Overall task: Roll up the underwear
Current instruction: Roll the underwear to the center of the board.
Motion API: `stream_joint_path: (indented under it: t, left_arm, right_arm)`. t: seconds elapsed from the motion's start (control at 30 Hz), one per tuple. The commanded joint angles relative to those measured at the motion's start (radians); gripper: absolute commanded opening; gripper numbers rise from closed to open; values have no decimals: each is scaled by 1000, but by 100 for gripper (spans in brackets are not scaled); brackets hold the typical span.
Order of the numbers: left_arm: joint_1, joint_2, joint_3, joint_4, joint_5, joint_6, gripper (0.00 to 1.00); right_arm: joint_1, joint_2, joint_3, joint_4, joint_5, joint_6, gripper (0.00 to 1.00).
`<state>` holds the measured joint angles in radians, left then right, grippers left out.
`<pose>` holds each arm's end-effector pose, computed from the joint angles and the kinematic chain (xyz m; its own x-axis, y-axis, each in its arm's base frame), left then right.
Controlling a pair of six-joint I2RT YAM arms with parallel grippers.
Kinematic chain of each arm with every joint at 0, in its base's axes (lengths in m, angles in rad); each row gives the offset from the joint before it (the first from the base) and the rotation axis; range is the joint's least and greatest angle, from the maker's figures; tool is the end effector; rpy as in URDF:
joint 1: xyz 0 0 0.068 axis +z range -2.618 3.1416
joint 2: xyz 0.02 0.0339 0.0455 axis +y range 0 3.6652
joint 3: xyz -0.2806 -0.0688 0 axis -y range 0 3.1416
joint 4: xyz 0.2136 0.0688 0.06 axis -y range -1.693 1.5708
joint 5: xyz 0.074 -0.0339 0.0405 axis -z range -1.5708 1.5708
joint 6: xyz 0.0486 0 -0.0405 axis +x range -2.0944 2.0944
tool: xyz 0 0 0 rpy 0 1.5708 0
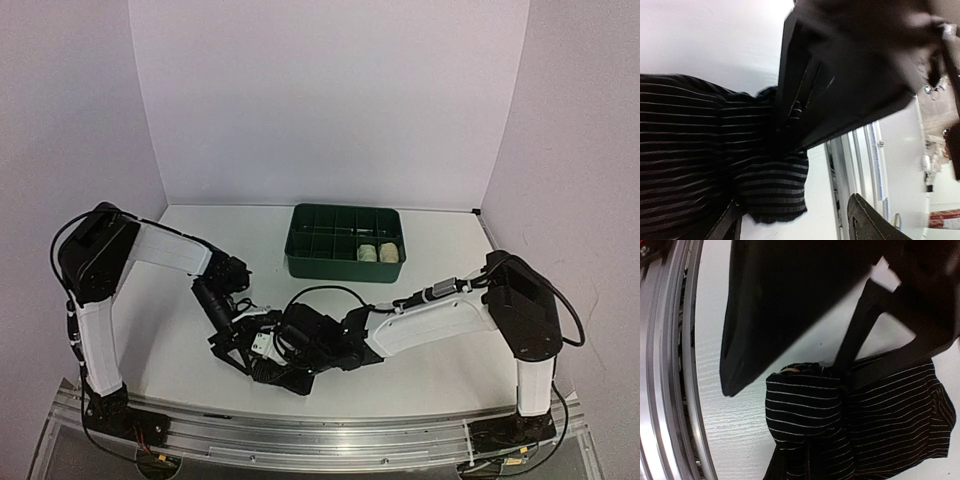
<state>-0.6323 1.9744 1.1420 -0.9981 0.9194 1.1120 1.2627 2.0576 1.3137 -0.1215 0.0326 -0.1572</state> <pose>0.2125 -0.2036 0.1540 -0.1717 0.7997 -0.5754 0.7847 -0.2421 -0.5706 0.1315 0.4079 0.1677 -0.0799 -0.7672 -0.6365 -0.9705 0.2057 -0.1260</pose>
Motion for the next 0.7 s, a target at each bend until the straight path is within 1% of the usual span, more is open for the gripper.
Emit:
stream_joint_path:
  t: [0.0,0.1,0.2,0.27,0.37,0.43,0.5,0.57,0.67]
  left_arm:
    - [122,-184,-49,100,-12,112,72]
    - [165,-276,-121,186,-74,130,70]
    - [170,-398,-220,265,-98,196,67]
    - [134,-480,-293,361,-124,206,70]
    - [7,-562,-386,549,-290,148,74]
    - [-50,-549,-407,612,-353,145,76]
    - [-75,-510,-392,633,-385,136,77]
    - [-83,-467,-379,639,-406,145,76]
    - [-95,-426,-376,644,-425,190,72]
  right_arm:
    - [-57,113,-23,-176,-255,194,0]
    - [-94,146,-3,-173,-342,278,0]
    - [-156,197,36,-166,-464,406,0]
    - [-187,241,79,-167,-562,476,0]
    - [-230,294,117,-160,-638,562,0]
    - [-245,308,119,-141,-664,592,0]
    - [-260,317,118,-122,-693,614,0]
    - [-280,327,118,-108,-716,636,0]
    - [-302,340,120,-93,-724,662,0]
